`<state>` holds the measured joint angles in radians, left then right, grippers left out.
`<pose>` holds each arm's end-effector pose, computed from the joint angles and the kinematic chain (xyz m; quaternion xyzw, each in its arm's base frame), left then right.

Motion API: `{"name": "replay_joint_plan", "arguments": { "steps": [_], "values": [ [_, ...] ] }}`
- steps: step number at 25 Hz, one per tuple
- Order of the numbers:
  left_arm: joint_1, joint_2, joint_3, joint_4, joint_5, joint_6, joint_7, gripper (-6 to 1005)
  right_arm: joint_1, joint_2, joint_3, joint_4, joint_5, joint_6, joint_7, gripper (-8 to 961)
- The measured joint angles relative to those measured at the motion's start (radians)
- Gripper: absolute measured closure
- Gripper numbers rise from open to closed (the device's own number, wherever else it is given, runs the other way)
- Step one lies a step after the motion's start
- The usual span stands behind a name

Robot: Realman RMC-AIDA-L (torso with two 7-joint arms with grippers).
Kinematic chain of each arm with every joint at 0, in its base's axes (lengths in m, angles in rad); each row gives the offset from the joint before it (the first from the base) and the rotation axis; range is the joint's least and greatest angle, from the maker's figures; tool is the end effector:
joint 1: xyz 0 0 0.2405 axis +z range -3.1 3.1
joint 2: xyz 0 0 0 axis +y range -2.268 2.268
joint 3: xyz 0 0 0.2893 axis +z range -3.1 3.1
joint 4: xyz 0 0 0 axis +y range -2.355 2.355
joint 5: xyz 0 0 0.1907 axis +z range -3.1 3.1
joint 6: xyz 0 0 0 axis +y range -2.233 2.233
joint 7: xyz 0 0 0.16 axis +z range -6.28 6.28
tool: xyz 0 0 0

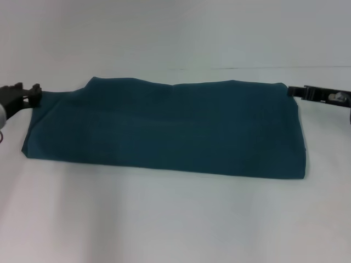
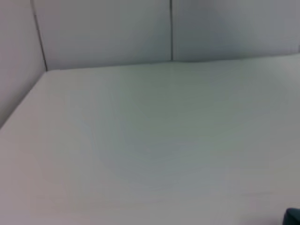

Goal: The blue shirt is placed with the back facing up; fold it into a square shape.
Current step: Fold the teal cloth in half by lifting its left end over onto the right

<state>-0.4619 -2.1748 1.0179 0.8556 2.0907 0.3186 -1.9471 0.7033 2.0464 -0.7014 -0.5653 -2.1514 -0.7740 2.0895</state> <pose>-0.3364 0.4234 0.0122 -0.7220 -0.3889 -0.0992 0.5636 0.3091 0.4502 -0.0028 -0.7537 0.5145 0.1736 0.3703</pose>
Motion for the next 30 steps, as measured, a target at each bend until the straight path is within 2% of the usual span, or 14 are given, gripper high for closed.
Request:
{"name": "replay_joint_plan", "arguments": {
  "steps": [4, 5, 6, 13, 17, 22, 30],
  "values": [
    [0.068, 0.001, -0.008, 0.078, 0.007, 0.131, -0.057, 627, -0.007, -0.011, -0.003, -0.012, 0.043, -0.073, -0.022, 642],
    [0.068, 0.001, -0.008, 0.078, 0.007, 0.131, -0.057, 606, -0.007, -0.012, -0.004, -0.015, 0.044, -0.096, -0.026, 596],
    [0.099, 0.002, -0.018, 0.106, 0.008, 0.219, -0.08, 585, -0.007, -0.013, -0.004, -0.017, 0.044, -0.122, -0.028, 549],
    [0.16, 0.002, -0.052, 0.15, 0.008, 0.376, -0.091, 421, -0.035, -0.026, -0.005, -0.026, 0.041, -0.252, -0.022, 264],
    [0.178, 0.002, -0.068, 0.157, 0.008, 0.423, -0.083, 266, -0.068, -0.039, 0.001, -0.032, 0.042, -0.314, -0.019, 266],
    [0.186, 0.003, -0.073, 0.158, 0.022, 0.441, -0.08, 265, -0.107, -0.059, 0.009, -0.045, 0.045, -0.395, -0.015, 269],
    [0.187, 0.003, -0.075, 0.164, 0.061, 0.519, -0.059, 270, -0.158, -0.065, 0.056, -0.057, 0.047, -0.435, -0.014, 271]
  ]
}}
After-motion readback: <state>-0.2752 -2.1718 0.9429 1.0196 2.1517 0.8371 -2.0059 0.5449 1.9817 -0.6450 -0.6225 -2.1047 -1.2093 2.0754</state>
